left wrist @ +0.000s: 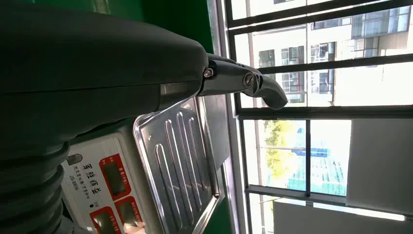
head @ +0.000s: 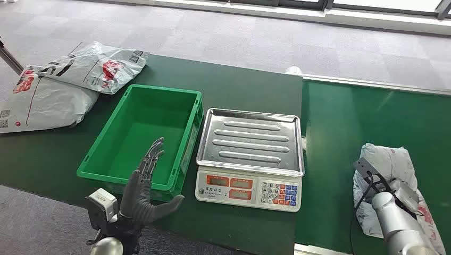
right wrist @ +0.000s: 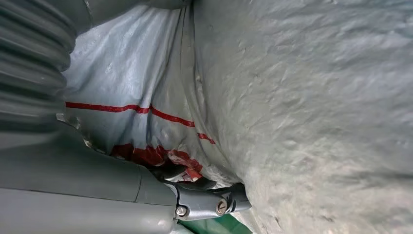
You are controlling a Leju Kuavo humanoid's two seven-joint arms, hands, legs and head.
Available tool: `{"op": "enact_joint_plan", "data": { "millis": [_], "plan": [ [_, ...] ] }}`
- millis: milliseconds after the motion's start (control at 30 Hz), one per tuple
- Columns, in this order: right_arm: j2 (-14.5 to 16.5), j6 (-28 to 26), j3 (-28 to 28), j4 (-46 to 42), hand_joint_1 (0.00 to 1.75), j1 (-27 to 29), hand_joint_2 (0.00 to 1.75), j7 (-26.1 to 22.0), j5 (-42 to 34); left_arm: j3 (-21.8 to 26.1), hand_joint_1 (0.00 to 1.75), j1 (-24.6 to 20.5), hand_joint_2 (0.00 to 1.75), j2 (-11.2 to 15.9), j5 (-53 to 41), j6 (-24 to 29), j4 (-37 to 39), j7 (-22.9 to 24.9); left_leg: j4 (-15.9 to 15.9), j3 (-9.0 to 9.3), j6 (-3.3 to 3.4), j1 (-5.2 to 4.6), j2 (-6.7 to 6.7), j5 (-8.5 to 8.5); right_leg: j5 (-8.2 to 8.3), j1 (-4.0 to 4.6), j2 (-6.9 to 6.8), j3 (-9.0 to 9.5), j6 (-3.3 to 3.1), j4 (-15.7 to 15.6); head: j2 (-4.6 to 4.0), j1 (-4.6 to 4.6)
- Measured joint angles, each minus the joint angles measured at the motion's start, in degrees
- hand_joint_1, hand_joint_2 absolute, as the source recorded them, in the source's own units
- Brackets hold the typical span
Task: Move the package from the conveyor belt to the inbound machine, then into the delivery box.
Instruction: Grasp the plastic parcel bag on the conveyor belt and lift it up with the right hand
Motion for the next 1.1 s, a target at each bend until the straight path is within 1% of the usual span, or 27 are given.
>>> {"op": "enact_joint_plan", "data": {
  "millis": [167,400,567,633,767,867,900,967,1033,1100],
  "plan": [
    [0.02,0.09,0.02,-0.14,1.75,-0.31,1.75,-1.59,1.14,0.01,0.00,0.00,1.75,-0.04,-0.14,0.08,-0.03,0.57,0.01,0.00,0.01,-0.03,-0.01,0.01,0.03,-0.04,-0.01,0.04,0.03,0.00,0.00,0.00],
    [0.05,-2.58,-0.07,-1.76,1.75,-0.38,1.75,-4.26,1.15,0.00,0.00,0.22,1.75,-0.08,-0.11,0.20,-0.44,0.83,0.02,0.01,0.01,-0.05,0.00,0.01,0.07,-0.06,0.00,0.03,0.04,0.00,0.00,0.00],
    [0.31,-3.46,-0.16,-3.61,1.75,0.00,1.75,-6.17,0.09,0.02,0.00,0.38,1.75,-0.15,0.00,0.22,-0.69,0.99,0.01,0.00,0.01,-0.05,0.00,0.01,0.06,-0.05,0.00,-0.01,0.03,0.00,0.00,0.00],
    [0.45,-3.62,-0.20,-4.30,1.75,0.17,1.75,-8.16,-1.18,0.02,0.00,0.41,1.75,-0.15,0.02,0.22,-0.78,1.00,0.00,-0.02,0.01,-0.05,0.00,0.01,0.06,-0.05,-0.01,-0.01,0.02,0.00,0.00,0.00],
    [1.13,-3.78,-0.48,-6.30,1.75,0.75,1.75,-15.06,-5.41,0.02,0.00,0.48,1.75,-0.15,0.02,0.22,-0.95,1.01,-0.01,-0.07,0.00,-0.05,0.02,0.01,0.06,-0.05,0.01,-0.07,0.02,0.01,0.00,0.01],
    [1.76,-4.33,-0.51,-7.94,1.75,1.11,1.75,-16.62,-6.41,0.02,0.00,0.62,1.75,-0.15,-0.03,0.22,-1.15,1.06,-0.01,-0.10,0.00,-0.05,0.01,0.02,0.07,-0.06,0.00,-0.11,0.02,0.01,0.00,0.00],
    [2.00,-5.35,-0.51,-8.73,1.75,1.42,1.75,-17.69,-6.96,0.02,0.00,0.73,1.75,-0.15,-0.07,0.22,-1.25,1.07,-0.01,-0.12,-0.01,-0.05,-0.02,0.02,0.07,-0.06,-0.02,-0.11,0.02,0.02,0.00,0.01],
    [2.89,-9.90,-0.50,-12.18,1.75,2.73,1.75,-22.31,-9.65,0.03,0.00,1.09,1.75,-0.15,-0.16,0.22,-1.54,0.95,-0.02,-0.22,-0.02,-0.06,-0.06,0.04,0.07,-0.07,-0.05,-0.16,0.01,0.04,0.00,0.02],
    [4.42,-16.70,-0.21,-18.43,1.75,4.59,1.75,-28.66,-13.98,0.04,0.00,1.38,1.75,-0.16,-0.27,0.31,-1.84,0.55,-0.04,-0.28,-0.05,-0.07,-0.06,0.05,0.07,-0.08,-0.04,-0.25,0.01,0.07,0.00,0.01],
    [6.42,-25.19,0.96,-26.79,1.75,6.54,1.75,-34.90,-18.65,0.04,0.00,1.45,1.75,-0.22,-0.39,0.74,-1.90,-0.19,-0.07,-0.28,-0.07,-0.07,-0.07,0.07,0.05,-0.08,-0.04,-0.32,-0.02,0.08,0.00,0.01]
  ]
}}
